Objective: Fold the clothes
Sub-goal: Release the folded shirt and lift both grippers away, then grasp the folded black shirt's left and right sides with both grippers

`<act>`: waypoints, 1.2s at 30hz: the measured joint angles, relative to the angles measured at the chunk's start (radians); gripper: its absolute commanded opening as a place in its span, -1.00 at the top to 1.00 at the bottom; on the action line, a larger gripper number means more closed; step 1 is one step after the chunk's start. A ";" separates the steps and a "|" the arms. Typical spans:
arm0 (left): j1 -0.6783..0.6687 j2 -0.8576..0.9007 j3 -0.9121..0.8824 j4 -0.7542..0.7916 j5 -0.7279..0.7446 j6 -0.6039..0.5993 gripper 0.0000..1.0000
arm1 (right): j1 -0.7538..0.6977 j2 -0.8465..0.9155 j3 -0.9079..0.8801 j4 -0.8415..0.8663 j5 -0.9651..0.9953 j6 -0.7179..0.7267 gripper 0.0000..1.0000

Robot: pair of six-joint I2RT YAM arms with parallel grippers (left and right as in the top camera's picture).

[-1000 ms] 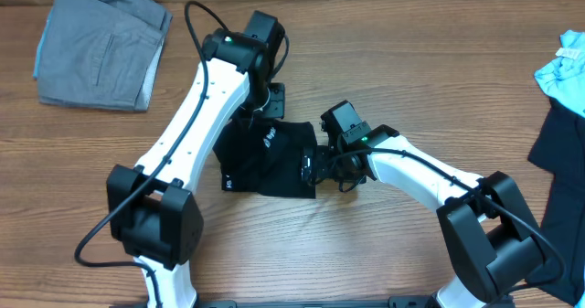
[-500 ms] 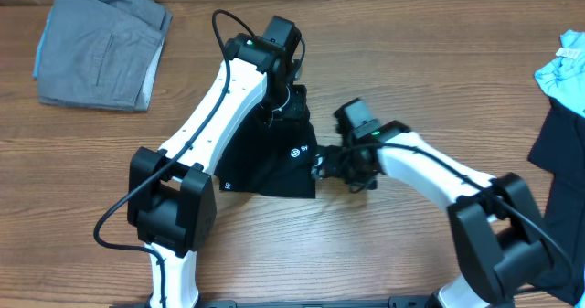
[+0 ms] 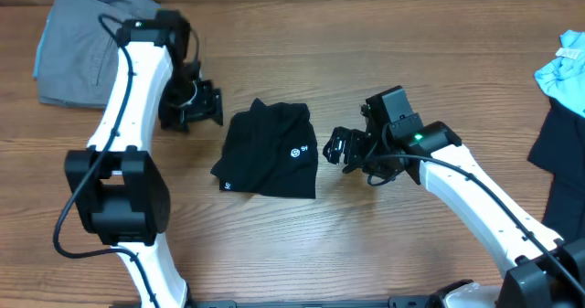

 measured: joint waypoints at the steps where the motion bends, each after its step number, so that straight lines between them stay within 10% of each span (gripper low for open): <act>1: 0.006 0.000 -0.037 0.017 0.032 0.027 -0.48 | 0.000 0.000 0.000 0.001 0.000 0.000 -1.00; 7: -0.021 0.000 -0.134 0.143 0.222 0.140 -0.70 | 0.000 0.000 0.000 0.002 0.000 0.000 -1.00; 19: -0.057 0.000 -0.233 0.224 0.293 0.165 -0.52 | 0.000 0.000 0.000 0.001 0.001 -0.008 -1.00; 28: -0.122 0.000 -0.244 0.255 0.332 0.166 0.86 | 0.000 0.000 0.000 0.007 0.001 -0.013 -1.00; 34: -0.161 0.000 -0.245 0.290 0.445 0.165 0.92 | 0.000 0.000 0.000 0.009 0.000 -0.013 -1.00; 36: -0.173 0.000 -0.245 0.307 0.501 0.165 0.56 | 0.000 0.000 0.000 0.011 0.001 -0.013 -1.00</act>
